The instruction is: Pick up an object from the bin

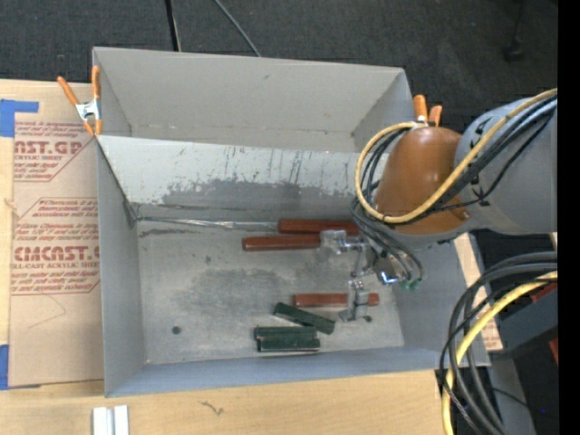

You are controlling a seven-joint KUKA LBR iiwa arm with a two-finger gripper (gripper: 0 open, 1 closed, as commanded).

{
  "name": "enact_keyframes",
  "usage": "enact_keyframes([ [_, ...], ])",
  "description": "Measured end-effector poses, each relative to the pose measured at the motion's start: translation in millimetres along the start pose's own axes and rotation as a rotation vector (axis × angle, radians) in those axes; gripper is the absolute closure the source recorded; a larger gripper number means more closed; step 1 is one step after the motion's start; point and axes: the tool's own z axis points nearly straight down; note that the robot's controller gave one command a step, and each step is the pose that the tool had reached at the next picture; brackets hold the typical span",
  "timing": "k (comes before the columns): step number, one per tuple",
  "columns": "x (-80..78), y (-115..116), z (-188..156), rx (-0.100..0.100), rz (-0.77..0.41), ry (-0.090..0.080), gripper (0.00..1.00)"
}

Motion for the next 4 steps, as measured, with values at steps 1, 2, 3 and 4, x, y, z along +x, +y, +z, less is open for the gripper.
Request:
enact_keyframes([
  [1,-12.4,0,-9,-0.001,0.133,0.001,0.00],
  [2,4.9,22,32,0.000,0.338,0.005,0.00],
  [3,4.5,22,31,0.001,0.338,0.003,0.00],
  [4,4.0,23,28,0.000,0.336,0.006,1.00],
])
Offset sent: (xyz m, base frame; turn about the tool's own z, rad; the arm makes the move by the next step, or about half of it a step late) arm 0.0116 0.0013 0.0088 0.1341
